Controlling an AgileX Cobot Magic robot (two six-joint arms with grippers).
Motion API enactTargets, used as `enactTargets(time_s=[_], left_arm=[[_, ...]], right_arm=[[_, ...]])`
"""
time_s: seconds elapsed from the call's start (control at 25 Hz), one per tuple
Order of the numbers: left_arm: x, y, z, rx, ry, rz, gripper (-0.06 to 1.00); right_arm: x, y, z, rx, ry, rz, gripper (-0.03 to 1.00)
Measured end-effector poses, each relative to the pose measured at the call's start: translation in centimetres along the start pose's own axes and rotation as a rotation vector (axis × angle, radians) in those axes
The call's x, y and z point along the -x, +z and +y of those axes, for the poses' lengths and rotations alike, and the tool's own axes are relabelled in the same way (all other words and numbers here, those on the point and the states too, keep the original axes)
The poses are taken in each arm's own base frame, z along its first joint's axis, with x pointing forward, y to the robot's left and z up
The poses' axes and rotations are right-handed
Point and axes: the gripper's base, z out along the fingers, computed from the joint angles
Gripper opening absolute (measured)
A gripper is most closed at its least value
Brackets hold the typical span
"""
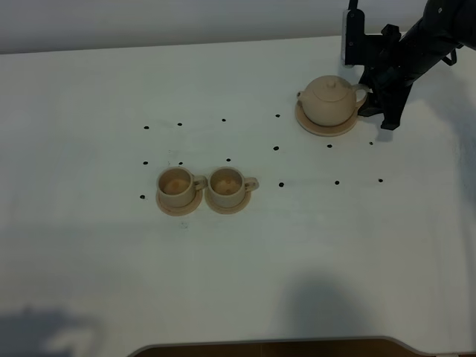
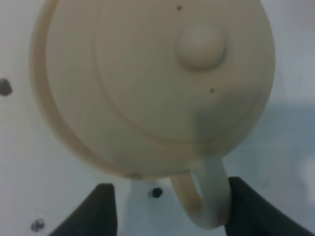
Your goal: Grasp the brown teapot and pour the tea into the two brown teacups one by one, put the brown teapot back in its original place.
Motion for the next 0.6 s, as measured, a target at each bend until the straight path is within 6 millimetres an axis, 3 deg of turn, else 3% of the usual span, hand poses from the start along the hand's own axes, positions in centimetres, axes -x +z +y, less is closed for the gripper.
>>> enactTargets(time_s=[0.6], left_arm=[[0.00, 0.00, 0.00, 0.000, 0.000, 0.000, 0.46]], right_arm=[[0.40, -1.03, 0.82, 0.152, 0.278, 0.015, 0.48]])
